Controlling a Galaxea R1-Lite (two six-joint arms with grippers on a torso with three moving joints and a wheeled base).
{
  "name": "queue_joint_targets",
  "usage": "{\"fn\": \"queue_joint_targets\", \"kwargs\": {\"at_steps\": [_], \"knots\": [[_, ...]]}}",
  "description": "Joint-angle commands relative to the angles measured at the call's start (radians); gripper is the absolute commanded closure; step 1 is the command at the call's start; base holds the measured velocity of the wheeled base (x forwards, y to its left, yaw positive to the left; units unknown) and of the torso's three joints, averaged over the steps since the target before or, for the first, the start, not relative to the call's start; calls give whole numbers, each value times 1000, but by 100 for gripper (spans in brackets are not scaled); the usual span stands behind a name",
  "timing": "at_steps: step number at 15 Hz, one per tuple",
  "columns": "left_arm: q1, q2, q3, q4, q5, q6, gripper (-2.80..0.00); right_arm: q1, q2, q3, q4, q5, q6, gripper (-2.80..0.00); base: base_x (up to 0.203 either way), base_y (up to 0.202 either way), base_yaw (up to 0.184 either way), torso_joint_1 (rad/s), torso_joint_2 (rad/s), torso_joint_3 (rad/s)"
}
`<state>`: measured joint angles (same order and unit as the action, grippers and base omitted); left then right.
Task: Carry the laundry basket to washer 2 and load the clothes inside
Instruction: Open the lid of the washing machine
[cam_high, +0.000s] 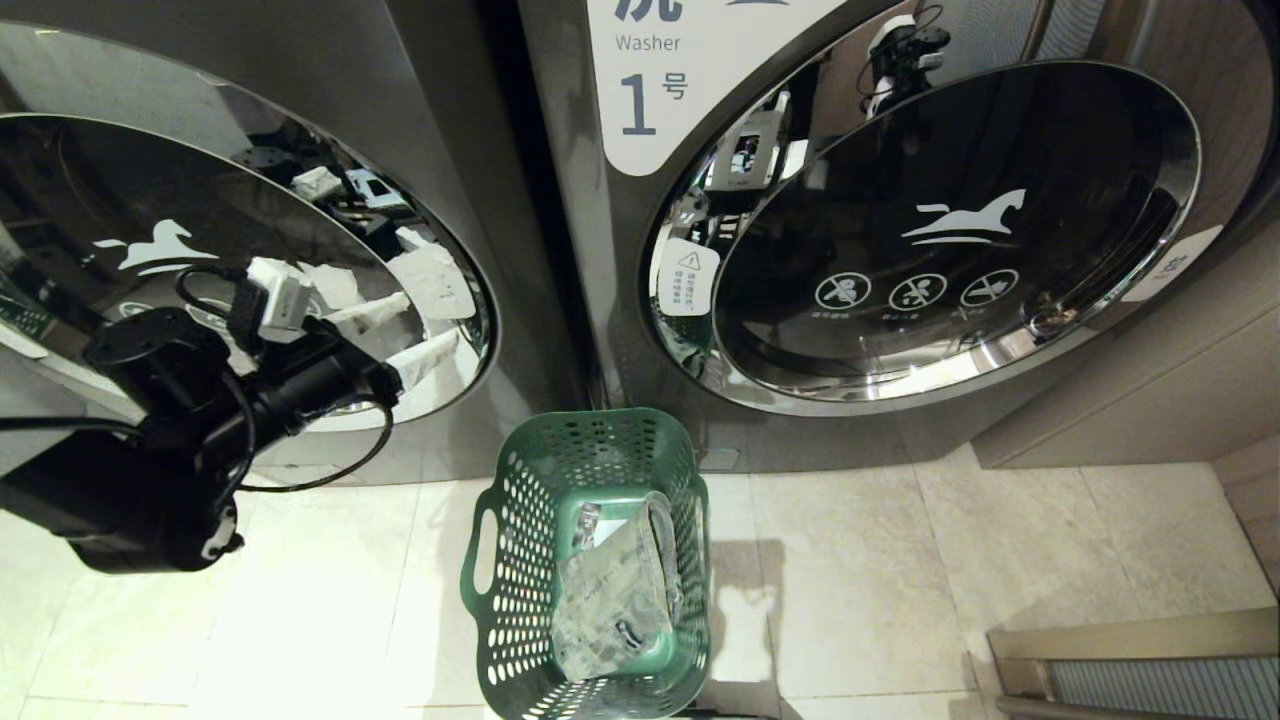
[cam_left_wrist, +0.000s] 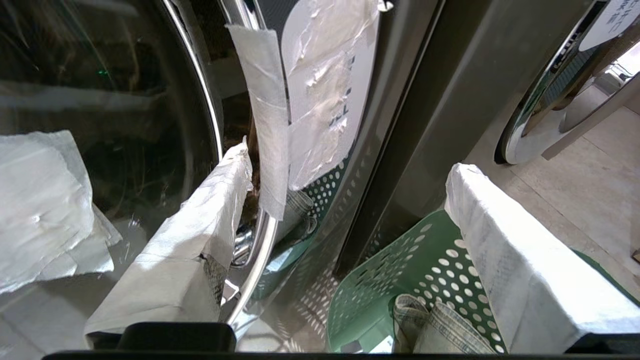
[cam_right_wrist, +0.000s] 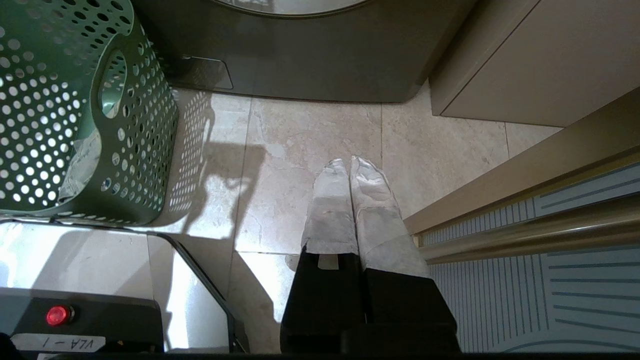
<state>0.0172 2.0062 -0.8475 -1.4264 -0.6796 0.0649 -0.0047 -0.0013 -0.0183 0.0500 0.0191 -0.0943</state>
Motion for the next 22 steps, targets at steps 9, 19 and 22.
{"fn": "queue_joint_targets", "kwargs": {"at_steps": [9, 19, 22], "knots": [[-45, 67, -70, -8, 37, -15, -280, 0, 0, 0, 0, 1, -1, 0, 0, 0, 0, 0, 0, 0], [-38, 117, -212, 0, -70, -146, -280, 0, 0, 0, 1, 1, -1, 0, 0, 0, 0, 0, 0, 0], [-46, 103, -159, -31, -84, -137, -280, 0, 0, 0, 0, 1, -1, 0, 0, 0, 0, 0, 0, 0]]}}
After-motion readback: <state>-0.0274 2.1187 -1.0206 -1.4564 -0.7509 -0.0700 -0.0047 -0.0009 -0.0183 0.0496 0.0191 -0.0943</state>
